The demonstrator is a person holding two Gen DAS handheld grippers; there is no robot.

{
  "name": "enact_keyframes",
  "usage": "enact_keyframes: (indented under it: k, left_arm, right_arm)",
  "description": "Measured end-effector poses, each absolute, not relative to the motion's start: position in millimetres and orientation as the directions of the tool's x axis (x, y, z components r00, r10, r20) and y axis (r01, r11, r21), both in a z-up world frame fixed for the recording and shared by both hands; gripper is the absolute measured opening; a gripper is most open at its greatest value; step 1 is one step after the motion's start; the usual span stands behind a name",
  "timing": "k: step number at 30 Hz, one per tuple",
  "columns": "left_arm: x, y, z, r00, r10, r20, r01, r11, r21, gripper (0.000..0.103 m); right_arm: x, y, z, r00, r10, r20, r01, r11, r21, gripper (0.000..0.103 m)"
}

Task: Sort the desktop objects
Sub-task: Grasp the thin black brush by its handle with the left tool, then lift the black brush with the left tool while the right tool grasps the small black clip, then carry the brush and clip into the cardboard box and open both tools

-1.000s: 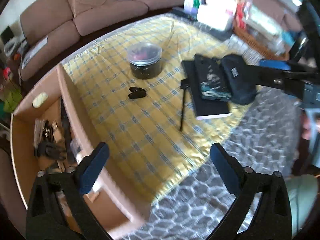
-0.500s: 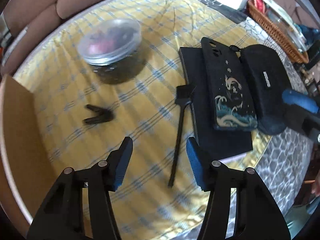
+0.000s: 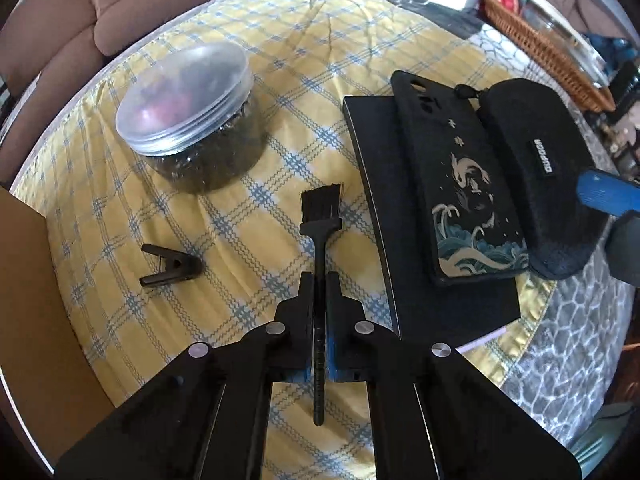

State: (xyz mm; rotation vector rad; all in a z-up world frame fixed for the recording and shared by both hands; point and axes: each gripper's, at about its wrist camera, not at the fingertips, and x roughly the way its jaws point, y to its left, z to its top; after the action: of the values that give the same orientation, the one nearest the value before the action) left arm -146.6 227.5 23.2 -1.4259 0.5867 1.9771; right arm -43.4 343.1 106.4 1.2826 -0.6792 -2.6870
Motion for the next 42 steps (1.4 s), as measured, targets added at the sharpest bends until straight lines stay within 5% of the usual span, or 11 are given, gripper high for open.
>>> enact_keyframes:
  k: [18,31,33,35,42]
  left_arm:
    - [-146.0,108.5,140.9,-0.332,0.372,-0.867,-0.636,-0.767,-0.086,0.005]
    - [-159.4,15.1,152.5,-0.367,0.401,-0.839,-0.574,-0.808,-0.135,0.005]
    - [-161.7,1.2,150.8,-0.371,0.400,-0.838,-0.560,-0.816,-0.142,0.005]
    - [-163.2,-11.0,147.4,-0.374,0.396,-0.839,-0.543,-0.826,-0.148,0.005]
    - [-163.8,-47.8,137.4,-0.381,0.379,-0.843,-0.496,-0.854,-0.159,0.005]
  right_arm:
    - [-108.4,270.6,90.3,-0.576,-0.305,-0.758,0.033,-0.936,0.351,0.059]
    - [-200.1,182.1,43.4,-0.487,-0.211,-0.847,0.265,-0.960,0.087,0.058]
    - [-203.6,177.8,34.9,-0.470,-0.187,-0.862,0.273,-0.960,0.059,0.051]
    - [-206.1,176.5,28.2,-0.450,-0.175,-0.876,0.278,-0.959,0.048,0.025]
    - [-199.3,185.1,47.1,-0.477,-0.199,-0.856,0.219,-0.970,0.103,0.024]
